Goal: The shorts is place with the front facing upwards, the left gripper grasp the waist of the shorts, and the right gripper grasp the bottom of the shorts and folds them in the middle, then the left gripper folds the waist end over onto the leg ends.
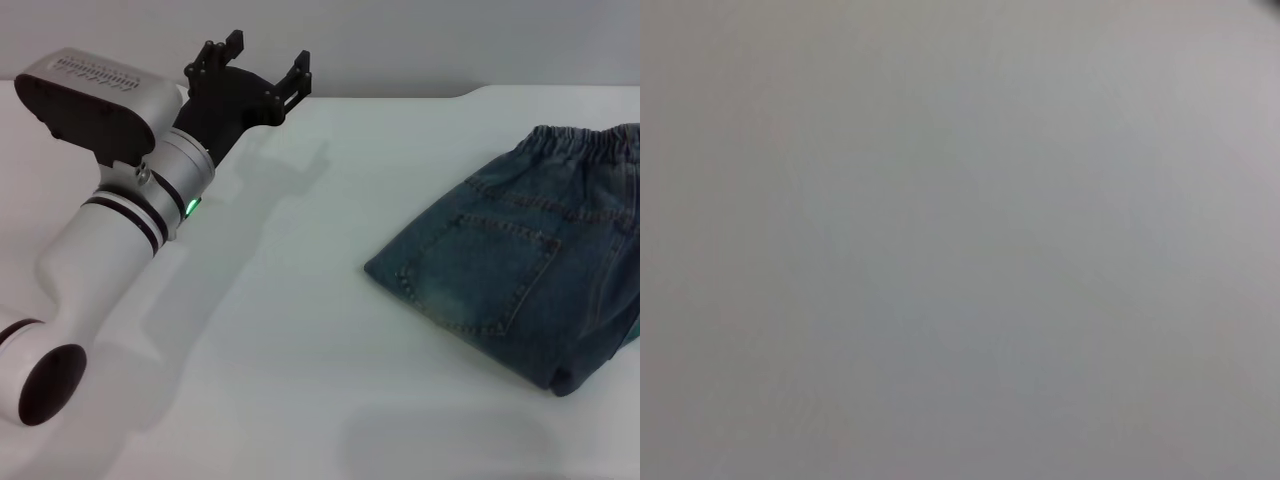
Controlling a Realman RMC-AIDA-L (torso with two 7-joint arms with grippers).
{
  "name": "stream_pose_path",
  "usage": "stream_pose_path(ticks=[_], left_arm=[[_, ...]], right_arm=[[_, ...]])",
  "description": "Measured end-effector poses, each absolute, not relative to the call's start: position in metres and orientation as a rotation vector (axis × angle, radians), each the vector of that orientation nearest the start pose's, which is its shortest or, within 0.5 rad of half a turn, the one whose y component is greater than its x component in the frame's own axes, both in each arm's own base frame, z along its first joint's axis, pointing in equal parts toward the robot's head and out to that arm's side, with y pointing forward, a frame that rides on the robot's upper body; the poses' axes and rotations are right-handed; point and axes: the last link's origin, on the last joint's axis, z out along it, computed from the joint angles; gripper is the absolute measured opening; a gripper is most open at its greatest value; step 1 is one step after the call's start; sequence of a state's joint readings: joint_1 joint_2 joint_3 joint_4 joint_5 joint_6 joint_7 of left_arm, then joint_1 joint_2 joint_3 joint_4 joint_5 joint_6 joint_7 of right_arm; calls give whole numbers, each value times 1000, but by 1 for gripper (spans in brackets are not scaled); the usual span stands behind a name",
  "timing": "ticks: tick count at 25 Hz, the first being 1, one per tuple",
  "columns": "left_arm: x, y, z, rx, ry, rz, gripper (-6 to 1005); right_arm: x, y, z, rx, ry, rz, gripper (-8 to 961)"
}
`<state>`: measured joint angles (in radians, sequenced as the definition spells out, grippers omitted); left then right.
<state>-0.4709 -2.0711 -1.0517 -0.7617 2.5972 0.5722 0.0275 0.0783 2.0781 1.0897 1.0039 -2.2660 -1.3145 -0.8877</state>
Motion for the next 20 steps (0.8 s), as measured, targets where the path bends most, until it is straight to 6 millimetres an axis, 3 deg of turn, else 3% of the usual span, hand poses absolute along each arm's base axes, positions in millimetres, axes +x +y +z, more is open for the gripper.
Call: stream_pose_path(ticks=[4, 8, 13, 19, 20], left_arm=[[-193, 388, -64, -1911, -478, -734, 839], [-196, 388, -65, -1911, -482, -720, 839], [-197, 390, -65, -1912, -480, -713, 839], [-194, 392, -65, -1918, -475, -714, 839], [-194, 391, -66, -1923, -477, -709, 839]], right_arm=[[245, 282, 53, -1054, 133, 484, 0], [236, 260, 60, -1044, 206, 495, 0], [225, 248, 65, -1073, 250, 489, 7], [234, 248, 62, -1111, 330, 470, 15], [237, 249, 60, -1115, 349, 462, 55]])
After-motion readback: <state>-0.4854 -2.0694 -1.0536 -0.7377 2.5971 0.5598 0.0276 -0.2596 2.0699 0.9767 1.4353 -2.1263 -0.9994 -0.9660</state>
